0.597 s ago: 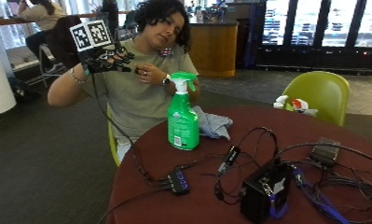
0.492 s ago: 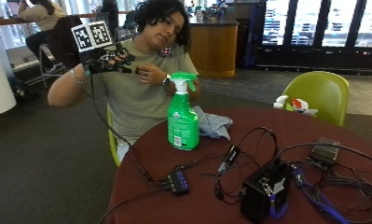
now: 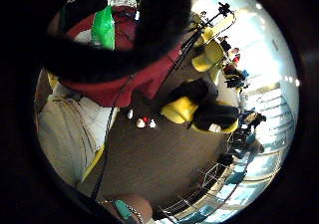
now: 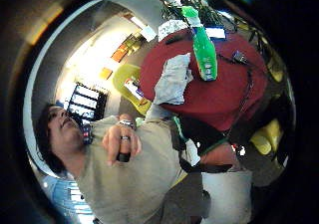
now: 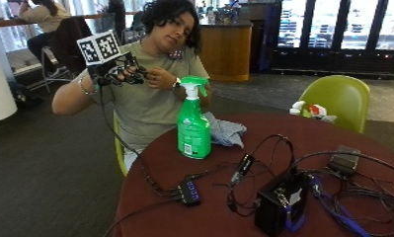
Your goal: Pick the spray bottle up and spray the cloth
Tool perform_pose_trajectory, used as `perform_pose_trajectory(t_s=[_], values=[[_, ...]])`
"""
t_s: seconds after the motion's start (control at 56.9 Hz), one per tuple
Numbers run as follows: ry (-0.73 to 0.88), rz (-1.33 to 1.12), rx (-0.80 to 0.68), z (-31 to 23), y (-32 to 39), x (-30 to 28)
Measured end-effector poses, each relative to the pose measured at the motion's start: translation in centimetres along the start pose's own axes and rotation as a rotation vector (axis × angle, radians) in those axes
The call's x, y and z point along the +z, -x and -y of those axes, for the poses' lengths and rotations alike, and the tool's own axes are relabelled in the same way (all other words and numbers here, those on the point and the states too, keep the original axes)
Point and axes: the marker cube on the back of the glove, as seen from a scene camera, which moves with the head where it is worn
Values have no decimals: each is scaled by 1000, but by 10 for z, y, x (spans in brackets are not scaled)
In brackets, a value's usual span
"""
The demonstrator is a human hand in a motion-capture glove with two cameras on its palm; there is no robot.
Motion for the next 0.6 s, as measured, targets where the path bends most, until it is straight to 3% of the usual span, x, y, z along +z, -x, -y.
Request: perform_pose_trajectory(t_s=[0.123,0.316,0.597], values=[[-19,157,53,5,4,23],[-74,607,107,17,23,62],[-178,857,185,65,45,94]])
